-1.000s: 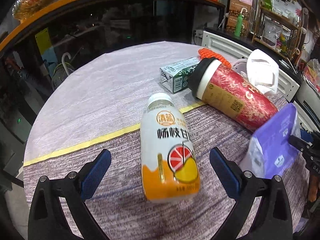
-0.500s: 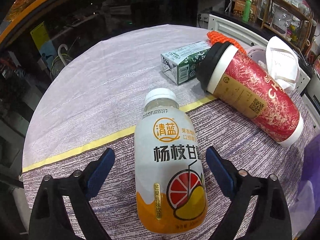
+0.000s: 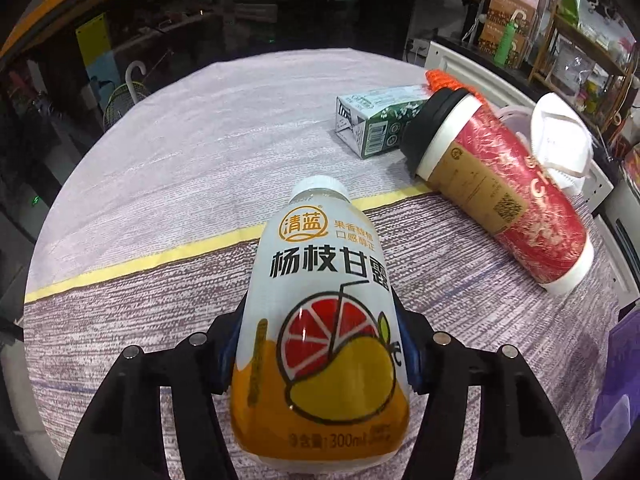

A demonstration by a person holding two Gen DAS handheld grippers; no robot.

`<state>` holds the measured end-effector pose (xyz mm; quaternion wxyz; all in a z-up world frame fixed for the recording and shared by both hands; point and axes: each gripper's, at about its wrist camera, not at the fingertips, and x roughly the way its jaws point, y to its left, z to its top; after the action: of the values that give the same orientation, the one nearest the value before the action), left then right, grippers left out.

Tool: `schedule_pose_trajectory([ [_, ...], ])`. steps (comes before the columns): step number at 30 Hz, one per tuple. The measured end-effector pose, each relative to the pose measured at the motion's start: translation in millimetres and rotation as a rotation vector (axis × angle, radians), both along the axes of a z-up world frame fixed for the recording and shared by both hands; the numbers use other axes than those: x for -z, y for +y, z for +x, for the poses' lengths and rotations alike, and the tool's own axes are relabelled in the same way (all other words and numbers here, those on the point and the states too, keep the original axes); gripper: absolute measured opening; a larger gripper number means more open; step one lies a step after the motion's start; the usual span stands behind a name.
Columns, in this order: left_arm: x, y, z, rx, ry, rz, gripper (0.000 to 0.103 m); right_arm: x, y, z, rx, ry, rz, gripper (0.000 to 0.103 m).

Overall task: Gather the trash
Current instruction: 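Grasp the purple tissue bag with the right gripper while the left gripper grasps the juice bottle, then carry the bag and bottle to the black bin and release both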

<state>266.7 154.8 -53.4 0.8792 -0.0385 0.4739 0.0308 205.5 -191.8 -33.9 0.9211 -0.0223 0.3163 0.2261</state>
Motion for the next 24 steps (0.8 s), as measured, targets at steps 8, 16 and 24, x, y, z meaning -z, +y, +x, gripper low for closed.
schedule_pose_trajectory([
  [8, -18, -18, -48, 0.035, -0.115, -0.026, 0.06, 7, -18, -19, 0.017, 0.01, 0.017, 0.019],
  [16, -39, -53, -82, 0.102, -0.207, -0.063, 0.06, 11, -44, -35, 0.044, 0.014, 0.019, 0.019],
  [24, -55, -123, -103, 0.245, -0.27, -0.101, 0.06, 17, -88, -51, 0.114, 0.026, 0.03, 0.019],
])
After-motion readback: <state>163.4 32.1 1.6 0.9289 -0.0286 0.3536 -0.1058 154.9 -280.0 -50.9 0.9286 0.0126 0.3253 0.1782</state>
